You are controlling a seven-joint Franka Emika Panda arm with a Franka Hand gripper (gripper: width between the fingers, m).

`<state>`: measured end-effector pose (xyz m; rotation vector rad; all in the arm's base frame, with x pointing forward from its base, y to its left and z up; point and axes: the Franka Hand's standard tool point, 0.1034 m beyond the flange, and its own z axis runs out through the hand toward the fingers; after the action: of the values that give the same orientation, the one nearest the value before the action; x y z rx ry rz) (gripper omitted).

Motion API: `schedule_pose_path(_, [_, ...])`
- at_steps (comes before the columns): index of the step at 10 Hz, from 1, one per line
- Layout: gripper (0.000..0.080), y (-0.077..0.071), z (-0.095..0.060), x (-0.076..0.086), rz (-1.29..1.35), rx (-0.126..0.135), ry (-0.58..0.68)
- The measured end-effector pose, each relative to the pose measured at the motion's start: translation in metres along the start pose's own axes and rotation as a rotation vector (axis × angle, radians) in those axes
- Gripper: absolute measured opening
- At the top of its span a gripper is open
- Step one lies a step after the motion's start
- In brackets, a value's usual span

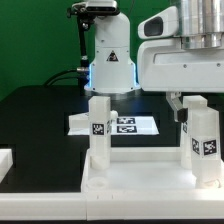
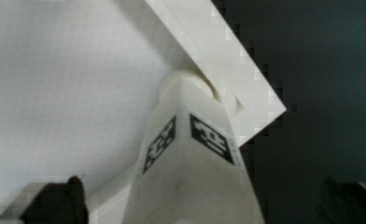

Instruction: Assemble desk

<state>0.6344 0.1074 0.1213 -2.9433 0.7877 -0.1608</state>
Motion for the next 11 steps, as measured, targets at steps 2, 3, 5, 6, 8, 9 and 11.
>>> schedule_pose_path(2, [0.0649, -0.0039, -0.0025, 0.0016, -0.271, -0.023, 0.016])
schedule_pose_path(3, [0.0649, -0.0028, -0.0019, 0.0016, -0.252, -0.024, 0.015])
schedule_pose_path(5, [0.0389, -0.0028, -0.0017, 0.0015, -0.221, -0.024, 0.015])
schedule_pose_path(6, [0.0389, -0.0028, -0.0015, 0.0014, -0.205, -0.023, 0.015])
schedule_pose_path(8, [0.0285, -0.0027, -0.0016, 0.0015, -0.065, -0.022, 0.016])
schedule_pose_path(9, [0.0285, -0.0024, -0.0015, 0.0013, 0.014, -0.022, 0.016])
schedule_pose_path(11, [0.0285, -0.0032, -0.0015, -0.0003, 0.266, -0.03, 0.006])
